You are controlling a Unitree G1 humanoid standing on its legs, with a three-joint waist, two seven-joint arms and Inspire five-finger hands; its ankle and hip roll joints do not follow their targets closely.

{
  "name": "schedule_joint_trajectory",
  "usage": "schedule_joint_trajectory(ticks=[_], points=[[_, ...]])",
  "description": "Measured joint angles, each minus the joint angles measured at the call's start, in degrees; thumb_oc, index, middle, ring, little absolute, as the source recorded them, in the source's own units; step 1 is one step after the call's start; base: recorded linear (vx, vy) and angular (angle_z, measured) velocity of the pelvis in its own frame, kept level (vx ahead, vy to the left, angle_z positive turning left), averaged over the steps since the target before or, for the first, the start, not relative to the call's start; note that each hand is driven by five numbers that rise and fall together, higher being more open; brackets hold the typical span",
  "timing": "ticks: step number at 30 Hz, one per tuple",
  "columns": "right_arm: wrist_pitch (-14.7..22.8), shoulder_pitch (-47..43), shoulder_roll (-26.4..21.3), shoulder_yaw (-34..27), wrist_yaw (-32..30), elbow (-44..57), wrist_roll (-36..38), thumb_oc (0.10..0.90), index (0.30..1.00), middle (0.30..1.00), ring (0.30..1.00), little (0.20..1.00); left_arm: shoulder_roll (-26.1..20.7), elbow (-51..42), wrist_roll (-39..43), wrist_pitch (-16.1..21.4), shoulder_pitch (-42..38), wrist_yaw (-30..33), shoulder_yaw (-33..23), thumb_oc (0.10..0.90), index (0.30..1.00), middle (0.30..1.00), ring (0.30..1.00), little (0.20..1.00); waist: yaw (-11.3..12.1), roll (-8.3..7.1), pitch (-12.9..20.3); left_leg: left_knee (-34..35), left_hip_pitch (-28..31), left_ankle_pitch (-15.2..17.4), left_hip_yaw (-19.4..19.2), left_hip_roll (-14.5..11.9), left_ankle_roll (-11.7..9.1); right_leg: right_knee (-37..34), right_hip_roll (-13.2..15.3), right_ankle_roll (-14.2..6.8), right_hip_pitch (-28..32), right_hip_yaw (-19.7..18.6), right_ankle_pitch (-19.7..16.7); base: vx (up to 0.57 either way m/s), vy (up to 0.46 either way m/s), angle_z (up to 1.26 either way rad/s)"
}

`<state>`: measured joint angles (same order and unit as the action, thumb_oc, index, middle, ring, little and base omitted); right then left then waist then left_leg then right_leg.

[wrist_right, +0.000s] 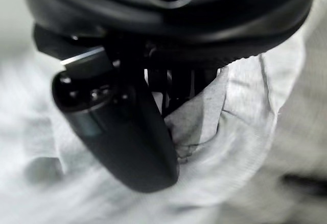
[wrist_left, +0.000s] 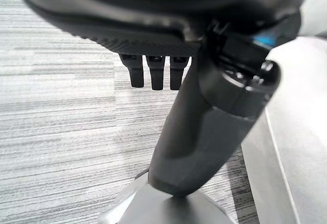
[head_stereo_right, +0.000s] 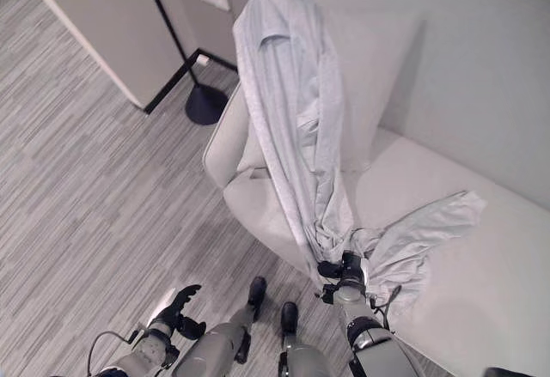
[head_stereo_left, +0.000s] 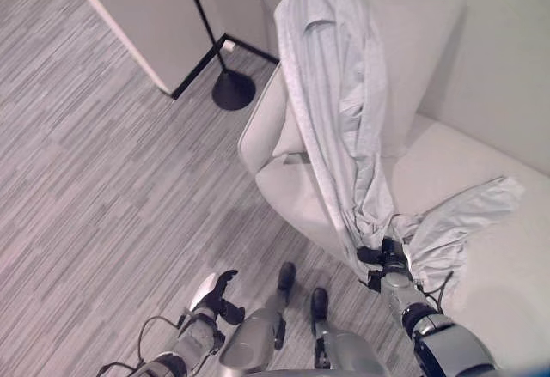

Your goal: Hang the clothes on the sofa on the clothes rack.

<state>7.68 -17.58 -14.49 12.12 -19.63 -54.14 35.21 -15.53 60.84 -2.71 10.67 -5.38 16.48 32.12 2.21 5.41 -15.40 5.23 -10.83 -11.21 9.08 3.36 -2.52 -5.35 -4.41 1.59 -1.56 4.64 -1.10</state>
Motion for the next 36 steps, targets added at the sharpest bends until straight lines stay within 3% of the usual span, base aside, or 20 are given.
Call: schedule_joint_trajectory(ticks=[2, 3, 4, 5, 9, 16, 21, 26, 28, 33, 36], points=[[1.6, 1.9, 0.8, -1.1, 1.1, 5.3, 6.0, 0.400, 0.300, 0.300, 0.300, 0.300, -1.0, -2.6, 0.0, -0.1, 1.9, -0.7, -0.8, 0.800, 0.900, 0.900, 0.900, 0.900, -0.3, -0.58, 0.8, 0.0, 0.8, 0.3, -0.5, -0.1, 0.4, 0.0, -0.1, 0.0, 0.7, -0.5, 0.0, -0.07, -0.058, -0.13], [1.2, 6.2, 0.9, -3.2, 1.3, 16.9, 13.4, 0.400, 0.300, 0.300, 0.300, 0.300, -1.1, -6.0, 0.2, -1.3, 3.0, -2.0, -3.8, 0.800, 0.900, 0.900, 0.900, 0.900, -0.6, -0.67, 0.9, -0.1, 2.3, 0.5, -0.8, -0.1, 0.5, 0.0, 0.0, 0.0, 2.0, -0.8, 0.0, -0.04, -0.050, -0.09], [2.0, 8.3, 1.2, -3.5, 1.9, 21.3, 15.1, 0.400, 0.300, 0.300, 0.300, 0.300, -1.1, -7.3, 0.3, -1.4, 4.5, -2.1, -4.7, 0.800, 0.900, 0.900, 0.900, 0.900, -0.4, -0.67, 1.1, 0.0, 2.6, 0.6, -0.9, 0.0, 0.5, 0.0, 0.1, 0.1, 2.4, -0.8, 0.0, -0.07, -0.051, -0.12], [5.4, 9.4, 1.8, -2.9, 3.8, 24.4, 16.1, 0.400, 0.300, 0.300, 0.300, 0.300, -1.2, -8.1, 0.4, -1.0, 5.7, -1.9, -5.7, 0.800, 0.900, 0.900, 0.900, 0.900, -0.9, -1.00, 2.3, 0.0, 3.2, 0.7, -1.0, 0.0, 0.4, 0.0, 0.1, 0.1, 2.9, -1.1, 0.1, -0.07, -0.051, -0.10], [7.5, 8.0, 1.2, -5.3, 4.4, 32.8, 24.4, 0.400, 0.300, 0.300, 0.300, 0.300, -1.6, -16.3, 6.4, -3.8, 6.9, -4.3, -7.8, 0.800, 0.900, 0.900, 0.900, 0.900, -0.5, -1.15, 4.2, 0.0, 5.5, 1.3, -1.2, -0.1, 0.7, 0.0, 0.0, 0.6, 5.2, -1.3, 0.4, -0.07, -0.045, -0.02], [11.7, 2.7, 0.1, -7.2, 1.3, 45.9, 22.6, 0.400, 0.300, 0.300, 0.300, 0.300, -2.7, -28.4, 10.1, -4.4, 7.8, -6.2, -8.8, 0.800, 0.900, 0.900, 0.900, 0.900, -0.6, -1.09, 7.8, 0.0, 7.4, 2.1, -1.8, -0.4, 1.1, 0.0, -0.1, 1.0, 6.9, -2.1, 1.0, -0.06, -0.024, -0.06], [10.5, -5.3, -7.6, -8.3, -4.6, 47.2, 18.9, 0.400, 0.300, 0.300, 0.300, 0.300, -3.1, -33.7, 11.6, -5.9, 7.8, -6.9, -8.8, 0.800, 0.900, 0.900, 0.900, 0.900, -0.4, -1.22, 8.2, 0.0, 8.5, 1.8, -1.6, -0.4, 1.5, 0.0, -0.2, 1.4, 8.1, -2.1, 1.0, -0.09, -0.023, 0.01], [9.7, -21.9, -16.1, -8.3, -8.8, 47.1, 14.0, 0.400, 0.300, 0.300, 0.300, 0.300, -3.7, -37.1, 13.8, -6.0, 8.2, -7.3, -9.1, 0.800, 0.900, 0.900, 0.900, 0.900, -0.4, -1.45, 8.2, 0.0, 9.8, 1.8, -1.6, -0.8, 1.5, 0.0, -0.6, 1.7, 9.3, -2.1, 1.2, -0.06, -0.024, -0.01], [9.7, -30.7, -19.3, -5.6, -9.7, 45.1, 12.3, 0.400, 0.300, 0.300, 0.300, 0.300, -4.5, -37.8, 13.8, -6.0, 8.2, -7.2, -9.3, 0.800, 0.900, 0.900, 0.900, 0.900, -0.5, -1.58, 8.3, 0.0, 10.5, 1.8, -1.7, -1.0, 1.5, 0.0, -0.8, 1.7, 10.0, -2.1, 1.2, -0.05, -0.025, -0.01], [10.0, -44.0, -22.3, -1.2, -10.6, 40.8, 10.3, 0.400, 0.300, 0.300, 0.300, 0.300, -7.1, -38.9, 10.4, -5.9, 7.2, -4.5, -9.5, 0.800, 0.900, 0.900, 0.900, 0.900, -0.9, -3.69, 9.2, 0.0, 11.3, 2.2, -1.6, -1.5, 0.9, 0.0, -1.3, 2.1, 10.7, -2.1, 1.4, -0.02, -0.006, 0.00], [10.0, -47.2, -22.6, 1.7, -10.6, 40.5, 10.1, 0.400, 0.300, 0.300, 0.300, 0.300, -7.9, -38.9, 7.3, -5.8, 5.0, -1.2, -9.8, 0.800, 0.900, 0.900, 0.900, 0.900, -0.9, -5.09, 10.1, -0.1, 11.2, 2.2, -1.5, -1.7, 0.9, 0.0, -1.6, 2.1, 10.7, -2.1, 1.5, -0.03, -0.003, 0.01]])
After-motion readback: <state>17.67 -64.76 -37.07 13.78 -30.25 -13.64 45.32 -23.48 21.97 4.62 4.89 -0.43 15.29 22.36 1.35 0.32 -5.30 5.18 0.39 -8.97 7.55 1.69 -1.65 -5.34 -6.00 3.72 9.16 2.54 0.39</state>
